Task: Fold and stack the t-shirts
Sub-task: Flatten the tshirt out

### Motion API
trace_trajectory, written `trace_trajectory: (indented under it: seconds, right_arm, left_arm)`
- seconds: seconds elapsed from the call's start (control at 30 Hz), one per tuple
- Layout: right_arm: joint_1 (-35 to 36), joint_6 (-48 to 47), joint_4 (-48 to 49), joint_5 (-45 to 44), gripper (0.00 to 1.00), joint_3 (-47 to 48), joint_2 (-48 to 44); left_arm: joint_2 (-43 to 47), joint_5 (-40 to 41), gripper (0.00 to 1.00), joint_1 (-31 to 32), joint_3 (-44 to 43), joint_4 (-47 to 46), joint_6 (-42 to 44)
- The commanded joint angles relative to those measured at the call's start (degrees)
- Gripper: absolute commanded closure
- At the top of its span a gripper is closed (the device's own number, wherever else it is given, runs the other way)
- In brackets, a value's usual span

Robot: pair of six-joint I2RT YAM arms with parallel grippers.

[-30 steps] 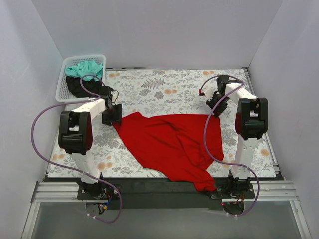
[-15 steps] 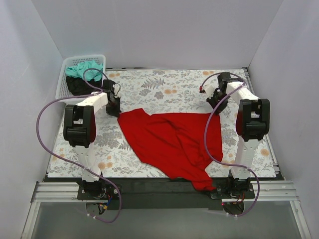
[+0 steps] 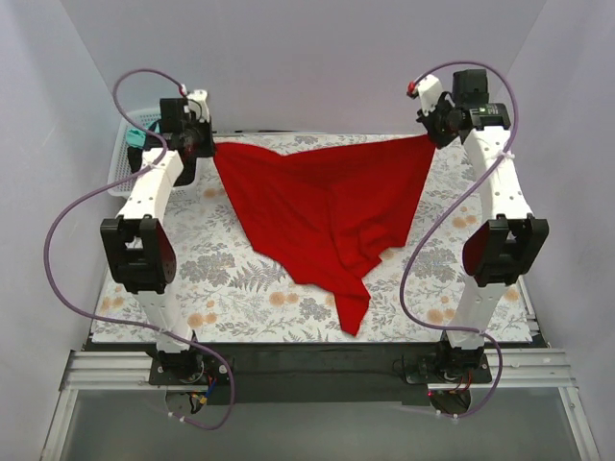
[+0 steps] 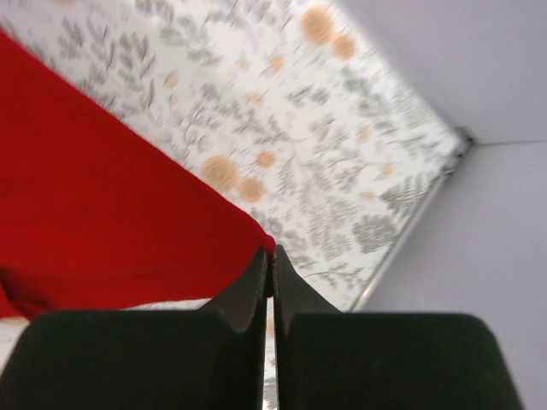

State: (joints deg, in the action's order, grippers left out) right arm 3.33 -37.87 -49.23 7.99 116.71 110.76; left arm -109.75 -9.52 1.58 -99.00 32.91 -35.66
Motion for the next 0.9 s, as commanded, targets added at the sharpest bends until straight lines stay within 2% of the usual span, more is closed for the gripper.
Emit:
trace_trajectory:
  seconds: [0.0, 0.1, 0.2, 0.4, 0.53, 0.7, 0.87]
  right_arm:
    - [-0.5, 2.1, 1.9, -1.6, 0.99, 8.1, -4.7]
    - [-0.5, 2.5, 4.6, -4.1, 0.99, 12.0, -7.1]
    - [-1.0, 4.4, 10.7, -6.7, 0.99, 10.7, -12.2]
    - [-1.0, 6.5, 24.9, -11.3, 0.99, -1.8, -27.3]
    - [-1.0, 6.4, 30.2, -13.6, 0.99, -8.1, -38.5]
    - [-1.0, 4.5, 32.9, -14.1, 0.99, -13.2, -48.3]
    - [-1.0, 2.0, 33.1, -14.5, 0.99, -13.4, -55.6]
  left_arm:
    - [9.1, -2.5, 1.00, -1.5, -7.5, -4.5, 0.2]
    - [13.1, -3.7, 1.00, -3.7, -9.2, -8.8, -0.8]
    - [19.0, -4.4, 1.00, -4.2, -7.7, -14.3, -1.2]
    - [31.2, -2.3, 1.00, -4.3, -1.2, -24.3, -1.2]
    - [40.6, -2.3, 1.00, -4.3, 4.8, -28.8, -1.0]
    - [55.3, -4.6, 1.00, -4.3, 14.6, -34.6, 0.5]
    - [63.8, -4.8, 1.00, -4.4, 16.3, -36.8, 4.0]
